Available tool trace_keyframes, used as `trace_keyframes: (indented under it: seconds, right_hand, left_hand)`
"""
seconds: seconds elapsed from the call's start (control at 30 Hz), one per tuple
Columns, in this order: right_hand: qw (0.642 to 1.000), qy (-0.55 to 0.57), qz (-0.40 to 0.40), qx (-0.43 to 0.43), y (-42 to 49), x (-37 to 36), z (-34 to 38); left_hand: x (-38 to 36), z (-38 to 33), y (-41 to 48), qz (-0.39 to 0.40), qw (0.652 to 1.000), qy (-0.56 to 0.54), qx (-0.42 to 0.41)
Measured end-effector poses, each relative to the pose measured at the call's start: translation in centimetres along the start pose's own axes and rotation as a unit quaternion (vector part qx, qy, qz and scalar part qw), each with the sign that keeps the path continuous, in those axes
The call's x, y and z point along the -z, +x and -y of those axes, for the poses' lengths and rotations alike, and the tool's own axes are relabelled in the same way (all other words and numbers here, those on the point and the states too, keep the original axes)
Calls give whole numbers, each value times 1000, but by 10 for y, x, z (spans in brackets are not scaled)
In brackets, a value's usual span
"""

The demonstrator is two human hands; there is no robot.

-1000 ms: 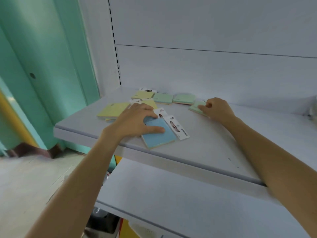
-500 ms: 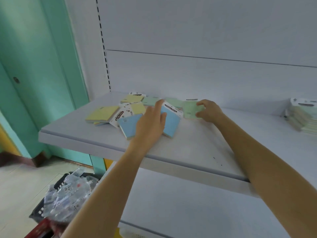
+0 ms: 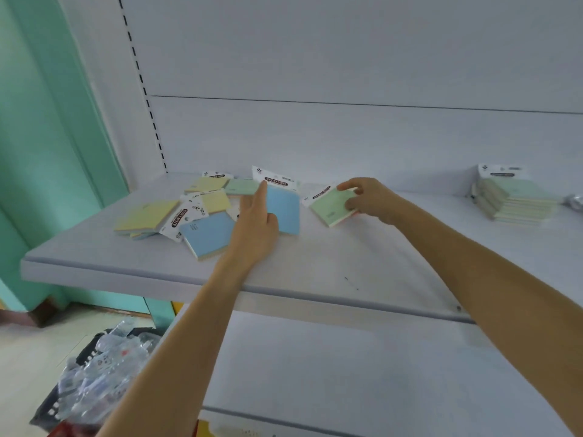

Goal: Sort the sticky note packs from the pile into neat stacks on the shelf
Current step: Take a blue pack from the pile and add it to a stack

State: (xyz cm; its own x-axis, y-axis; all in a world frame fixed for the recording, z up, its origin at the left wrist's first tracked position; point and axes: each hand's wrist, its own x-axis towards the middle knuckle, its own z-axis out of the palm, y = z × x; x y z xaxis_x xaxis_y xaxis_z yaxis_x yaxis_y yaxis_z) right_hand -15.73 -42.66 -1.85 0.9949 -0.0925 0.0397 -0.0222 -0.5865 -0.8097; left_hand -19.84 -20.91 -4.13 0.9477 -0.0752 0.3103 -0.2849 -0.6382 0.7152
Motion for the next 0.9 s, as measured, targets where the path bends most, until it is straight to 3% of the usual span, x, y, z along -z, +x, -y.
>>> trace_keyframes:
  seconds: [0.13, 0.3, 0.57, 0.9]
  right_hand:
    - [998, 53, -2, -21, -39, 42, -29]
    - [991, 79, -102, 36, -99, 108, -78]
    - [971, 141, -191, 30, -167, 208, -156]
    - [946, 212, -244, 29, -164, 264, -179]
  left_hand:
    - [-36, -34, -11, 18, 999, -43, 10]
    - [-98, -87, -47, 19, 995, -99, 1]
    - [-185, -191, -83, 58, 990, -130, -12]
    - [-238, -234, -77, 98, 987, -125, 5]
